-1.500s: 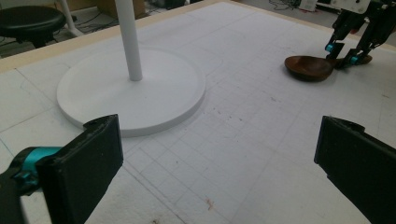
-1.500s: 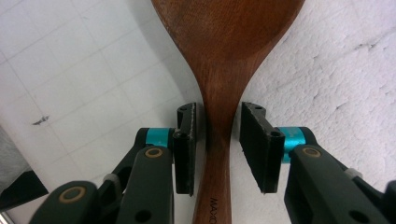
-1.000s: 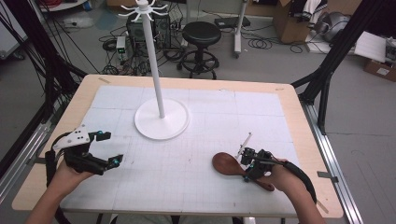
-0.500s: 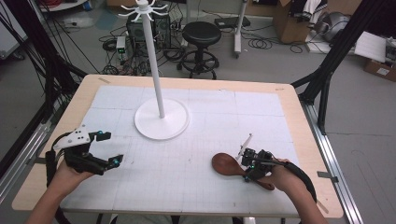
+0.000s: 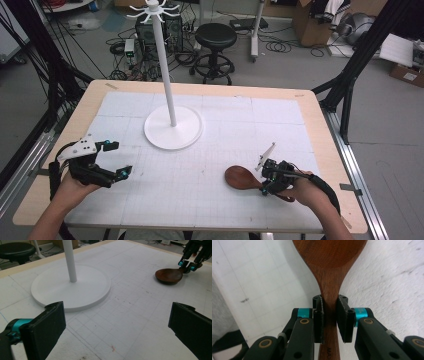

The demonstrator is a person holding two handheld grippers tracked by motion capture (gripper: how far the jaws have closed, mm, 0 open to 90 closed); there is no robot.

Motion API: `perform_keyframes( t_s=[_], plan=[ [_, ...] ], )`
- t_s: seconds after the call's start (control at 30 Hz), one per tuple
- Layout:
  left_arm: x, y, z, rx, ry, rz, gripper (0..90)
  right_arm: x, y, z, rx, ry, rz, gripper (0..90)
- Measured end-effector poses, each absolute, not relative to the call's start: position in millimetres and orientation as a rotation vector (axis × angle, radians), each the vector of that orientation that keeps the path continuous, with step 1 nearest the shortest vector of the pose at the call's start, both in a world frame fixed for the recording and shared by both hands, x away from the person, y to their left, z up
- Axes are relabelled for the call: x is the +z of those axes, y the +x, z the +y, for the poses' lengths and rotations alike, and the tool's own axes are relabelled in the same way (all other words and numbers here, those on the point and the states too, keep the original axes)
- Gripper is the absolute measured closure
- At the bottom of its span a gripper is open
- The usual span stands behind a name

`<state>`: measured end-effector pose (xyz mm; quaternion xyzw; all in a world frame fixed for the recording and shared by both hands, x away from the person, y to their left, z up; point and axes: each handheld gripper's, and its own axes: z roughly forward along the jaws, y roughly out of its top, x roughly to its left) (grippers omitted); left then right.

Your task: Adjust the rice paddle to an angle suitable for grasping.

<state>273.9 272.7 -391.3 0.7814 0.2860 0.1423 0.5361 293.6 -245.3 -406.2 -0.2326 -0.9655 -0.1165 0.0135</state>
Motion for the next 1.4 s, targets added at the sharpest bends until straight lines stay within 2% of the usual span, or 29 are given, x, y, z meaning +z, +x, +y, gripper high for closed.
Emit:
perform_keyframes(
  t_s=[0.33, 1.4],
  plan=[
    [-392, 274, 272, 0.341, 1.865, 0.676, 1.7, -402, 295, -234, -0.427, -0.669, -3.018, 77.9],
    [-392, 274, 273, 0.339, 1.868, 0.668, 1.8, -380, 306, -153, -0.564, -0.299, -3.080, 77.9]
  ],
)
